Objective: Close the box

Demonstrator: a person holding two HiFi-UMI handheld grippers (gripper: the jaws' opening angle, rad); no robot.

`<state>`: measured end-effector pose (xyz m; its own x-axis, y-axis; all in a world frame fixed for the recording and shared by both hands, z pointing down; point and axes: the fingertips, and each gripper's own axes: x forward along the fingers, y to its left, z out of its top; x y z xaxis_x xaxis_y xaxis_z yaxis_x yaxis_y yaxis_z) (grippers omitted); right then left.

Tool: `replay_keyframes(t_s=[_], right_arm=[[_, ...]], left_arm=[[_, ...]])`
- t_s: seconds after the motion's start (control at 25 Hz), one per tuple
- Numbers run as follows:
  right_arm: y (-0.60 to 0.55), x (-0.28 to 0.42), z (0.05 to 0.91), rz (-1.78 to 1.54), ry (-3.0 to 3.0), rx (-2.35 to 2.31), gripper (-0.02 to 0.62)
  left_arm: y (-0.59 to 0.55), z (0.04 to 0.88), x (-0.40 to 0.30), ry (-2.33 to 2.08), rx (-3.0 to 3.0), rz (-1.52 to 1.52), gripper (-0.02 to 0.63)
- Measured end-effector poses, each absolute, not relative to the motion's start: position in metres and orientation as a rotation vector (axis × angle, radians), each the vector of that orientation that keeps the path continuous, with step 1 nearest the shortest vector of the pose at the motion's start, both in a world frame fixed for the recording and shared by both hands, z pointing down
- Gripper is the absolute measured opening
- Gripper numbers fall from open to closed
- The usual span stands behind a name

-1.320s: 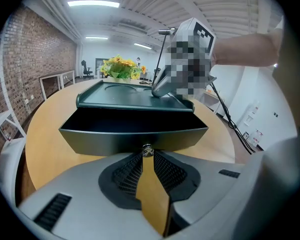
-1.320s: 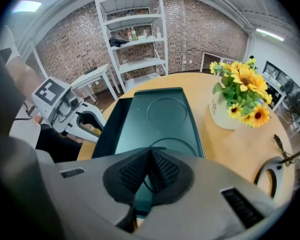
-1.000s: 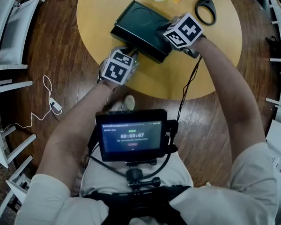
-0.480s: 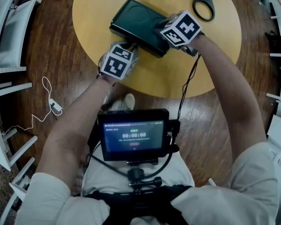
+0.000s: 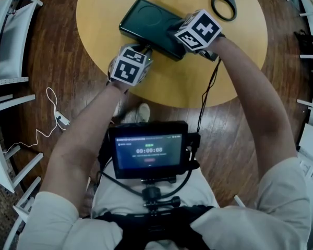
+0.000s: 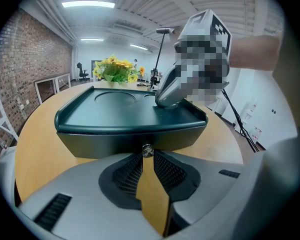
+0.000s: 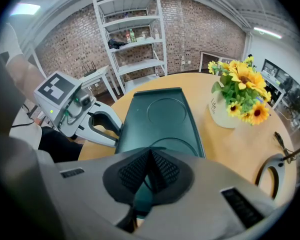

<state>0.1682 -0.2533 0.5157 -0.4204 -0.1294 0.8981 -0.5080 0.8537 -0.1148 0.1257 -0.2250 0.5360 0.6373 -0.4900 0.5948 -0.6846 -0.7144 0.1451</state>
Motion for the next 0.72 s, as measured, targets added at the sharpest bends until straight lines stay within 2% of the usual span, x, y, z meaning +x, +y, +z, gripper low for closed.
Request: replay_keyframes(t_s=[0.72], right_arm=[[-0.2544, 0.1696, 0.5111, 0.452, -1.998, 0.511, 0.006]], left_arm=[[-0.2259, 0.5332, 0.1277, -0.919, 2.508, 0.764, 0.061]])
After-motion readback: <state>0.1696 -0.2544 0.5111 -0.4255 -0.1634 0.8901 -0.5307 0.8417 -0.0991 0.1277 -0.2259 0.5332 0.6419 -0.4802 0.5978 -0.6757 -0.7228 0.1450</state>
